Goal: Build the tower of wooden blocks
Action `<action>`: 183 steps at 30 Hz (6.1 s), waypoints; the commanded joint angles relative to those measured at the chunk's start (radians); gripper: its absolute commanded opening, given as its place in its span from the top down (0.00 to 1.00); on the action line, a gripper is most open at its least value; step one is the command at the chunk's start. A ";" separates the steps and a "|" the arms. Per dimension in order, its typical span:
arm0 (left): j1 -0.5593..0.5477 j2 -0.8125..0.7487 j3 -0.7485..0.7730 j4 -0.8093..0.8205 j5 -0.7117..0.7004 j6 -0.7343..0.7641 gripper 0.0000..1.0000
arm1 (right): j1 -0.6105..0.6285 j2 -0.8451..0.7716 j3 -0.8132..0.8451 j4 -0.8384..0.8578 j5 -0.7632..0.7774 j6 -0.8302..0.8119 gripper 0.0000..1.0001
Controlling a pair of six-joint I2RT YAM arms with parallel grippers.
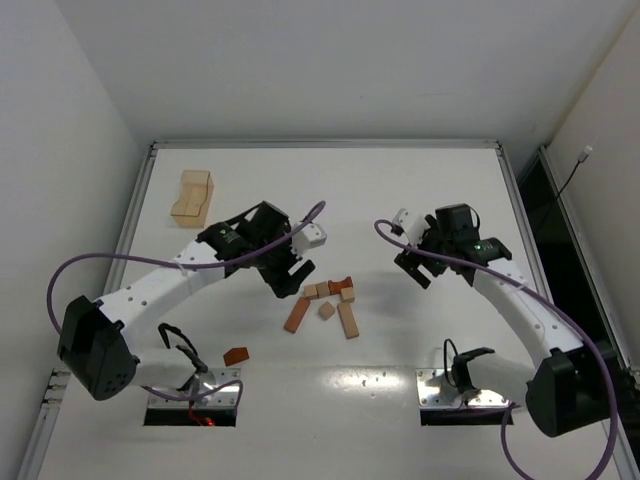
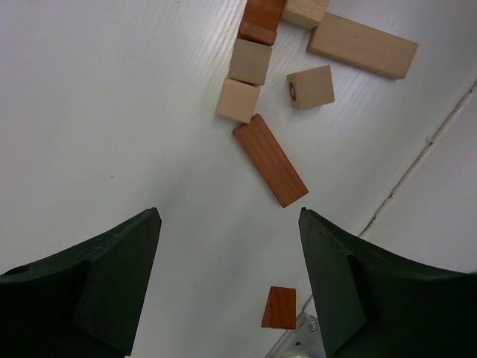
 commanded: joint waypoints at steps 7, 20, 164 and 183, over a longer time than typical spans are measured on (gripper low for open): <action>-0.123 0.146 0.070 0.098 -0.122 0.053 0.48 | -0.119 -0.068 -0.052 0.042 0.033 0.106 0.19; -0.132 0.318 0.173 0.099 -0.034 0.142 0.52 | -0.264 -0.105 -0.052 0.032 0.003 0.145 0.19; -0.061 0.895 0.607 -0.100 0.008 0.503 0.54 | -0.373 -0.114 -0.079 0.050 0.003 0.127 0.14; -0.023 0.867 0.558 -0.129 0.008 0.530 0.71 | -0.373 -0.105 -0.070 0.059 -0.007 0.136 0.14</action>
